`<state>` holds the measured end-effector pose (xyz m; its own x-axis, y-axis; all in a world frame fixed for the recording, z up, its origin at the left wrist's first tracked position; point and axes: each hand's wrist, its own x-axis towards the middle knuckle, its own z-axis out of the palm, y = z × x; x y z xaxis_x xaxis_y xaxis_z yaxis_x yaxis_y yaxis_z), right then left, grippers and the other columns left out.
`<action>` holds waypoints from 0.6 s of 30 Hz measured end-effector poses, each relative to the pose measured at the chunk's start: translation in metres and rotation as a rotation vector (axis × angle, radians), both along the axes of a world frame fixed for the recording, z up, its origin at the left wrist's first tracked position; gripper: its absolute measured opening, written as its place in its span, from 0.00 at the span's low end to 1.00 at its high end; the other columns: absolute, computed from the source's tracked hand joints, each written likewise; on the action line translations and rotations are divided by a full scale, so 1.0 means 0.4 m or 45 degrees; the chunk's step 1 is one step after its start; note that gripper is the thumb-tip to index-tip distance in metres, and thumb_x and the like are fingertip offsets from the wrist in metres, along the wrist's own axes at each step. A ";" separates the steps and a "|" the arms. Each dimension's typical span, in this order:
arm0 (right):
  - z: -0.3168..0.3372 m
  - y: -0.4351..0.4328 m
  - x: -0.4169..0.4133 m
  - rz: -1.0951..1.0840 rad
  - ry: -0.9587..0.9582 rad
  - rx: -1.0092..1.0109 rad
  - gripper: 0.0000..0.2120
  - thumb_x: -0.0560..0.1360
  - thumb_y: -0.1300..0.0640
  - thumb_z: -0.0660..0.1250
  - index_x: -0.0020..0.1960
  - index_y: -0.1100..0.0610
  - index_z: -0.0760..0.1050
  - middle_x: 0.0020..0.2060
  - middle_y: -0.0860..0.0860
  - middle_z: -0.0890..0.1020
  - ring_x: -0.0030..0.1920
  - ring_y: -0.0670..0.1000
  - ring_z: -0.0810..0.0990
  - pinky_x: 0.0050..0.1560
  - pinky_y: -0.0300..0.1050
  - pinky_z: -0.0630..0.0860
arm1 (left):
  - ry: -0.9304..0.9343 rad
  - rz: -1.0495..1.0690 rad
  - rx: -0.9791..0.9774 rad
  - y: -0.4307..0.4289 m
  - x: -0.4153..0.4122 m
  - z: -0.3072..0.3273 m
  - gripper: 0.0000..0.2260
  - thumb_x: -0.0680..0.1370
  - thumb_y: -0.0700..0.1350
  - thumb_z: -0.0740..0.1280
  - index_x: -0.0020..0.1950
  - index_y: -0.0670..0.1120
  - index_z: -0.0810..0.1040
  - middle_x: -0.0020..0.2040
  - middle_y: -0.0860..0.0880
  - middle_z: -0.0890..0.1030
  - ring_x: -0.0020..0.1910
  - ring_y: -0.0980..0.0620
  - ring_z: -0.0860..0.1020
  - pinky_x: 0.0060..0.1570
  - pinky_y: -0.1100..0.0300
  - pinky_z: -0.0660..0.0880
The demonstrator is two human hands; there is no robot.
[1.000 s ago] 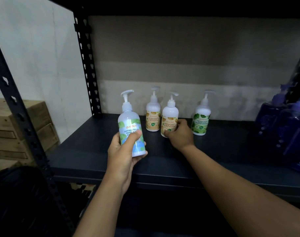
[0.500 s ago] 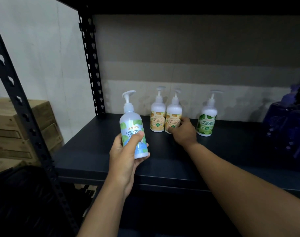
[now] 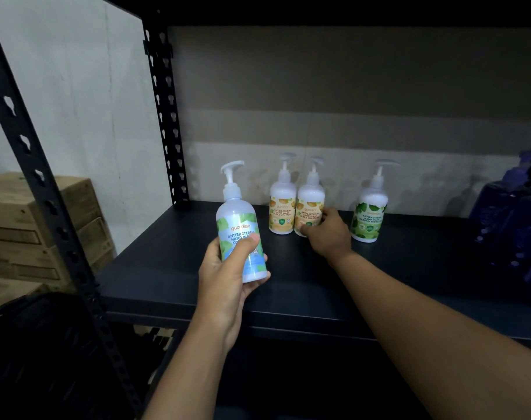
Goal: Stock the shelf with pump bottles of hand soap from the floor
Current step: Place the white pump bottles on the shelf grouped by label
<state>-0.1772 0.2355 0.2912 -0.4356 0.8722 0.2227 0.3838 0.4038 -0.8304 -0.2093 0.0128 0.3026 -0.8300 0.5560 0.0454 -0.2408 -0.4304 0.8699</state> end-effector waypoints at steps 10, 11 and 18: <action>0.008 -0.043 0.043 -0.004 0.005 -0.062 0.41 0.68 0.55 0.80 0.74 0.63 0.64 0.70 0.58 0.72 0.68 0.58 0.73 0.66 0.50 0.71 | -0.030 -0.004 0.015 -0.012 -0.008 0.002 0.14 0.75 0.44 0.74 0.59 0.44 0.79 0.47 0.45 0.83 0.45 0.48 0.84 0.43 0.51 0.82; 0.008 -0.057 0.057 0.003 -0.032 -0.031 0.41 0.69 0.55 0.79 0.75 0.63 0.63 0.71 0.58 0.69 0.69 0.58 0.72 0.67 0.48 0.69 | -0.042 -0.008 0.023 -0.015 -0.009 0.004 0.14 0.75 0.45 0.74 0.59 0.44 0.79 0.48 0.45 0.83 0.45 0.48 0.83 0.43 0.51 0.82; -0.017 -0.178 0.109 0.256 -0.307 0.255 0.26 0.75 0.42 0.70 0.68 0.55 0.75 0.69 0.50 0.68 0.68 0.52 0.70 0.69 0.44 0.66 | -0.045 -0.017 0.051 -0.065 -0.009 0.014 0.26 0.69 0.47 0.78 0.63 0.41 0.76 0.52 0.44 0.83 0.46 0.47 0.83 0.44 0.51 0.81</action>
